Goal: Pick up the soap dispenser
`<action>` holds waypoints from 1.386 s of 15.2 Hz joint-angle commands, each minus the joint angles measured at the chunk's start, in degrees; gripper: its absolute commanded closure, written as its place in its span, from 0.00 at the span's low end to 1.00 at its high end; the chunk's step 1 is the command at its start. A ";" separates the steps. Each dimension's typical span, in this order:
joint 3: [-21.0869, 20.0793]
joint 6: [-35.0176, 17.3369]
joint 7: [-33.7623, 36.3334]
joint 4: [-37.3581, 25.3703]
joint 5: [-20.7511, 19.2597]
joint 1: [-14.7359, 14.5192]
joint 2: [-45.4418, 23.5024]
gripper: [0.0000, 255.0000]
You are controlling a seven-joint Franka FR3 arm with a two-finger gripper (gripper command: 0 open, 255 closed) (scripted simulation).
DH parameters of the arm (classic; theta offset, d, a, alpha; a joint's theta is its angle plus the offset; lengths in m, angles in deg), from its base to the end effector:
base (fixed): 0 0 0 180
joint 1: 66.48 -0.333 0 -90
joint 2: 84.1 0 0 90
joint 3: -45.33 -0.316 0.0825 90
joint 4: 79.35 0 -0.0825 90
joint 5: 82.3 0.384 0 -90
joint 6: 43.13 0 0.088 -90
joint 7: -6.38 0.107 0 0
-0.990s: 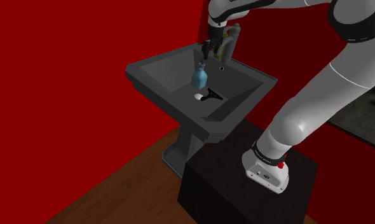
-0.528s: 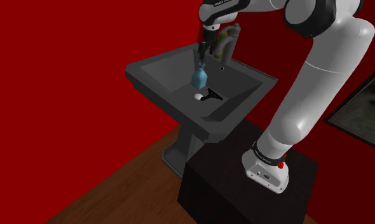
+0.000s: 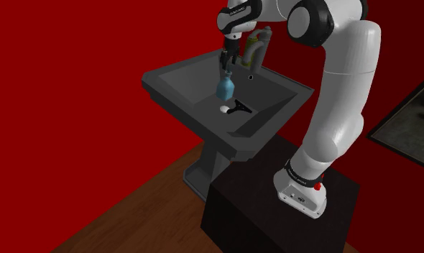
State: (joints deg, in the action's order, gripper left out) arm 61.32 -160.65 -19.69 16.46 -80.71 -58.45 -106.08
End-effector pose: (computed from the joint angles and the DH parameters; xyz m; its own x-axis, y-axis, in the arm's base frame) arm 0.6106 -0.2500 0.3902 0.9988 0.0419 -0.0256 0.0437 -0.9962 0.0748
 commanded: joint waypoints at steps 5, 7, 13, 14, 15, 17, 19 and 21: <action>-0.23 -3.52 -0.14 1.86 0.47 0.17 -1.71 0.00; -0.24 -3.42 -0.18 1.63 0.51 0.21 -1.84 1.00; -0.25 -3.40 -0.17 1.51 0.53 0.22 -1.95 1.00; -0.25 -3.38 -0.17 1.49 0.53 0.21 -1.96 1.00; -0.26 -3.37 -0.17 1.44 0.54 0.22 -1.98 1.00; -0.19 -2.87 -0.12 1.50 0.39 0.14 -1.41 1.00; -0.10 -1.57 -0.09 0.79 0.23 0.09 -0.81 1.00; -0.03 -0.25 -0.07 -0.01 0.08 0.05 -0.27 1.00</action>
State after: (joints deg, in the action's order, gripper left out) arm 61.25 -161.60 -19.78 16.90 -80.56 -58.38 -106.62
